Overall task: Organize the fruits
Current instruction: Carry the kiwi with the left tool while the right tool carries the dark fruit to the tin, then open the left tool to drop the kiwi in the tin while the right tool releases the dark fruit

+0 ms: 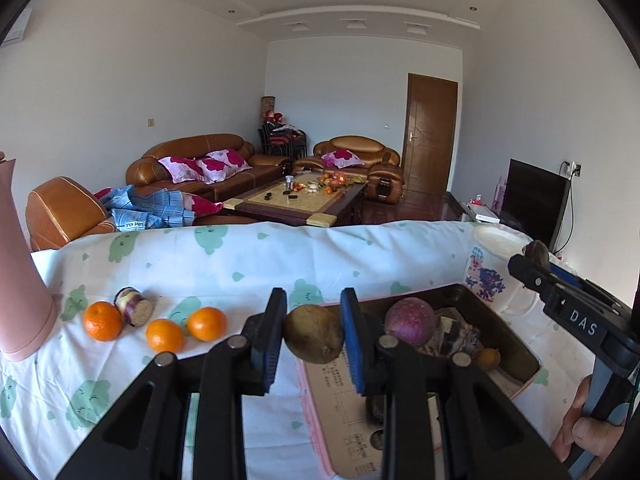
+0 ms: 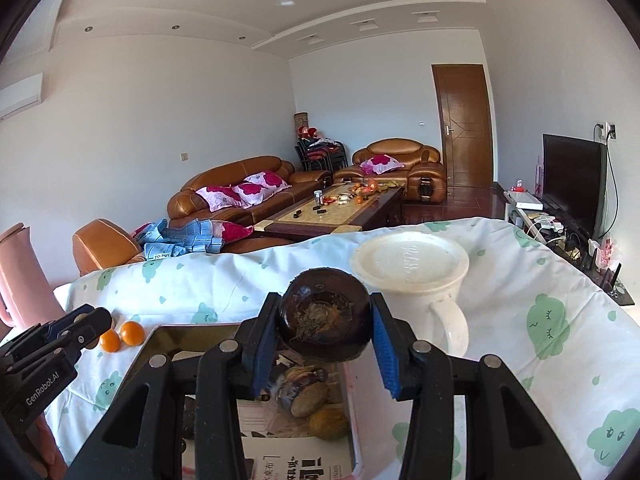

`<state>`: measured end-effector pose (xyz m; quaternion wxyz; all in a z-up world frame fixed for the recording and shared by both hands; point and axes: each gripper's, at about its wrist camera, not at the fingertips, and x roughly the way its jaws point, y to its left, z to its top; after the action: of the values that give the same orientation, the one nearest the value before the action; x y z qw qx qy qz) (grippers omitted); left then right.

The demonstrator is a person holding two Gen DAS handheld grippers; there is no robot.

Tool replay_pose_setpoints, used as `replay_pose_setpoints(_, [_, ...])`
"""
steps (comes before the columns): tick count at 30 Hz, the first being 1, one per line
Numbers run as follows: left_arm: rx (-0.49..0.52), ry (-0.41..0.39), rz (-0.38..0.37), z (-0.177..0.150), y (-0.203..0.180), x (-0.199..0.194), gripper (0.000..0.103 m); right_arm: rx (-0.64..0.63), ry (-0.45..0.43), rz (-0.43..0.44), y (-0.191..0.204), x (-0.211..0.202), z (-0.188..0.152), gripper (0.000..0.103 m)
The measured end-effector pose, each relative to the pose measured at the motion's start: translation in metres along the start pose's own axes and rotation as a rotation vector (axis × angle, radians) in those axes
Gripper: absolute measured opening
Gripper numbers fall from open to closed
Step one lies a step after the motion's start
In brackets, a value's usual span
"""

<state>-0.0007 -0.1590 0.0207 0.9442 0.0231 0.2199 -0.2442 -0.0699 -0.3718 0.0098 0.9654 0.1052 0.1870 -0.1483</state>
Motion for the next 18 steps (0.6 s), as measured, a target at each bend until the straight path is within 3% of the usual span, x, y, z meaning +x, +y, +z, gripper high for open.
replay_pose_setpoints(4, [0.031, 0.024, -0.027, 0.000, -0.020, 0.013, 0.029, 0.001, 0.046, 0.035, 0.001, 0.007, -0.004, 0.046])
replay_pose_setpoints(11, [0.089, 0.098, -0.017, -0.011, -0.038, 0.035, 0.029, -0.124, 0.140, 0.102, 0.036, 0.020, -0.018, 0.046])
replay_pose_setpoints(18, [0.090, 0.151, 0.000, -0.013, -0.034, 0.043, 0.029, -0.159, 0.220, 0.121, 0.046, 0.031, -0.029, 0.046])
